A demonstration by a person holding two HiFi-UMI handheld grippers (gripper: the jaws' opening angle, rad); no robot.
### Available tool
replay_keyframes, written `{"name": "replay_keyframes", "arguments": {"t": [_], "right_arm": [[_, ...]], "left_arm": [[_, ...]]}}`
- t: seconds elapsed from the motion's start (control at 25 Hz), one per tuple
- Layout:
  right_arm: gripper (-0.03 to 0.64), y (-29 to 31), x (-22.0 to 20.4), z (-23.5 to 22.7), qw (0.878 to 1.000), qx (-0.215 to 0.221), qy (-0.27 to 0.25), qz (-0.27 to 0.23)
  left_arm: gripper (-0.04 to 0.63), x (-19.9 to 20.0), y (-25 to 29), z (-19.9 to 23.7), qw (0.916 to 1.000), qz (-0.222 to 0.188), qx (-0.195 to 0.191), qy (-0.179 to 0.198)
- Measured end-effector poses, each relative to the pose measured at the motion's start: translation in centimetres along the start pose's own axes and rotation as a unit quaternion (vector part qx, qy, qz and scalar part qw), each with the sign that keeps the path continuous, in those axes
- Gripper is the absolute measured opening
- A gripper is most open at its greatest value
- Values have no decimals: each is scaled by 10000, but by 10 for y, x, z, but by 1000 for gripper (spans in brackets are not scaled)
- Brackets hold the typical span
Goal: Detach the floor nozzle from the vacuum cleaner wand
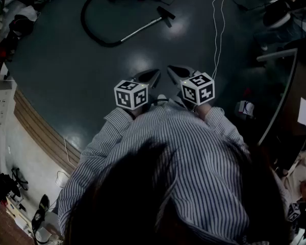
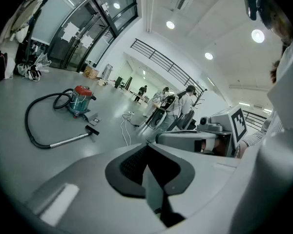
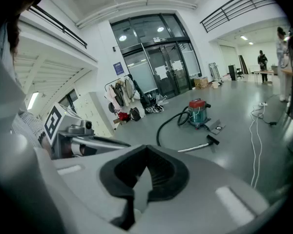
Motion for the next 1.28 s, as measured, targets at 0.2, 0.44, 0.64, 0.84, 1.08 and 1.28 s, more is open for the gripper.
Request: {"name": "replay_keyframes", "arguments": {"t": [0.2, 0.44, 0.64, 0.84, 1.08, 1.28], "right_arm": [[2, -3, -5, -2, 10000, -29, 85, 42], [2, -2, -8, -2, 9999, -32, 106, 81], [2, -1, -10, -2, 9999, -16, 82, 139], [2, 1, -6, -4, 9995, 93, 291, 12], [2, 3, -5, -11, 9991, 193, 380, 75], [2, 8, 4, -30, 9991, 104, 412, 82]], "left_arm": [[6, -4, -2, 0, 9999, 6, 29, -114], [6, -7, -2, 1, 9999, 55, 21, -162], [6, -7, -2, 2, 9998, 61, 10, -190], [6, -7, 1, 5, 9997, 66, 16, -220], [6, -6, 9, 5, 9996, 99, 47, -263], [6, 6, 21, 12, 9995, -8, 156, -280]]}}
Point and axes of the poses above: the fingertips, and each gripper's own axes: y forward along the fingers, z to its left, x out of its top, the point moved 2 cm from there along -y, backward along the fingers, and after that the axes turned 6 degrees about -z, right-handed, at the moved point
